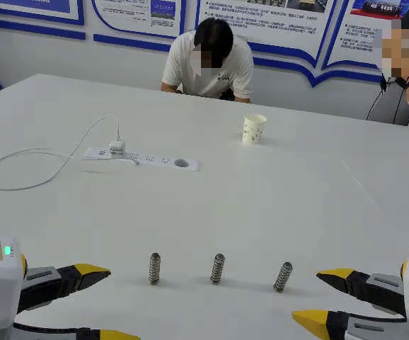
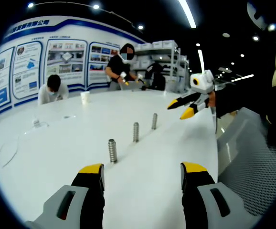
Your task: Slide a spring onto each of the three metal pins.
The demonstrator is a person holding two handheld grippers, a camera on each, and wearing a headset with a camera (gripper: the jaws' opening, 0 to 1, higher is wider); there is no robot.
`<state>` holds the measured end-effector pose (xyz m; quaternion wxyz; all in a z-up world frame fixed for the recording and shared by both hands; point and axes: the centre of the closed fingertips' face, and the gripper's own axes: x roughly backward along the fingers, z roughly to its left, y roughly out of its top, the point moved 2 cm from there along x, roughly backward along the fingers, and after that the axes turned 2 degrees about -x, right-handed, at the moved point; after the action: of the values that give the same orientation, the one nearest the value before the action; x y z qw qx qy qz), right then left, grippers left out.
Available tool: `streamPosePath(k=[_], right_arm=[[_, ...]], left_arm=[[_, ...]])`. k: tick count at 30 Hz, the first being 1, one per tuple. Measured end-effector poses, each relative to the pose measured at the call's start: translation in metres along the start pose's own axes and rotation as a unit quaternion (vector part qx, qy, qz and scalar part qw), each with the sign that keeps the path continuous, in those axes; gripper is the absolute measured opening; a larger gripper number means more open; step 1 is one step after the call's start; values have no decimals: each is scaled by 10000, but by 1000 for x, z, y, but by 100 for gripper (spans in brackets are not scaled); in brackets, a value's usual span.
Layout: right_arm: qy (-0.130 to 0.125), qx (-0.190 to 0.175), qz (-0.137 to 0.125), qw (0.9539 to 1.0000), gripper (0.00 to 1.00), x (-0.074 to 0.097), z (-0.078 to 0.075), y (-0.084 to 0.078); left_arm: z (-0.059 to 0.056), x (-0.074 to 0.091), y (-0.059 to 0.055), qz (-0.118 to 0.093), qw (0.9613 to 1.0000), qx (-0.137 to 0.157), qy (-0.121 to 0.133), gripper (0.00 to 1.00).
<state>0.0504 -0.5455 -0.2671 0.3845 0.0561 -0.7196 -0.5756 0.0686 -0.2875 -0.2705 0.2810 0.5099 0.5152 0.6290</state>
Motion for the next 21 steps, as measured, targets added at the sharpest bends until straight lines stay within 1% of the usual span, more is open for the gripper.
streamPosePath(k=[9, 18, 21], right_arm=[[-25, -49, -22, 10000, 55, 6, -3, -4], [-68, -78, -62, 9999, 58, 10, -6, -4], [-55, -66, -58, 9999, 58, 11, -5, -4]], left_arm=[[2, 0, -3, 17, 10000, 59, 40, 67], [4, 1, -5, 23, 9999, 92, 85, 68], [5, 1, -6, 26, 9999, 108, 98, 68]])
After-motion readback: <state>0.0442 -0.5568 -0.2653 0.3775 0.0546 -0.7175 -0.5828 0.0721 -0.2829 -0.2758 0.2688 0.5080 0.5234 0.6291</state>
